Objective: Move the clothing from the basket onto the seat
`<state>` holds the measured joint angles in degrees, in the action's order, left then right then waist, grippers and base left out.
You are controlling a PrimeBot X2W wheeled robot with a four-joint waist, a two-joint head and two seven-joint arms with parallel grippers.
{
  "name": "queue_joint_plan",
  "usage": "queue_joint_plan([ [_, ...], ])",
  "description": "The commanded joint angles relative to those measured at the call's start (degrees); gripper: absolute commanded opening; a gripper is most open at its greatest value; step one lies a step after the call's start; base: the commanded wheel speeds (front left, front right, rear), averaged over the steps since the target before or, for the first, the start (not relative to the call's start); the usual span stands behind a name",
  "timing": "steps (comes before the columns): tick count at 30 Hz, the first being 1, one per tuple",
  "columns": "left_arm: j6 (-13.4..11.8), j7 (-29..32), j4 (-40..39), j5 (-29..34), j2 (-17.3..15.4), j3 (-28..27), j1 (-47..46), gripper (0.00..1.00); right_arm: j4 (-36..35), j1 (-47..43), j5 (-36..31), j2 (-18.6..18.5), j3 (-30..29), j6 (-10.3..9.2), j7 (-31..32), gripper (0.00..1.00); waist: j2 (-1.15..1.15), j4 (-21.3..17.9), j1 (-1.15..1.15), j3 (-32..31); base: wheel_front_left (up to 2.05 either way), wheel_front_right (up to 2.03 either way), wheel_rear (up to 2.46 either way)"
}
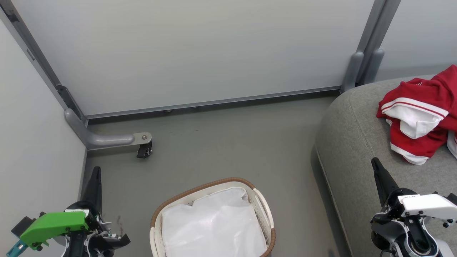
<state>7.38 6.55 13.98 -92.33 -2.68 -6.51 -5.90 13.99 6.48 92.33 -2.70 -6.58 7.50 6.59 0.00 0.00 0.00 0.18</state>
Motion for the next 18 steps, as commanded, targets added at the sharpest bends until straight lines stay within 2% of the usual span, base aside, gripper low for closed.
queue_joint_plan([
  [1, 0.2, 0.2, 0.0, -0.2, -0.4, -0.1, -0.6, 0.0, -0.1, -0.7, 0.2, -0.3, -0.1, -0.02, 0.1, 0.0, 0.0, 0.0, 0.0, 0.0, 0.0, 0.0, 0.0],
  [18, 0.2, 0.2, 0.0, -0.2, -0.4, -0.1, -0.6, 0.0, -0.1, -0.7, 0.2, -0.3, -0.1, -0.02, 0.1, 0.0, 0.0, 0.0, 0.0, 0.0, 0.0, 0.0, 0.0],
])
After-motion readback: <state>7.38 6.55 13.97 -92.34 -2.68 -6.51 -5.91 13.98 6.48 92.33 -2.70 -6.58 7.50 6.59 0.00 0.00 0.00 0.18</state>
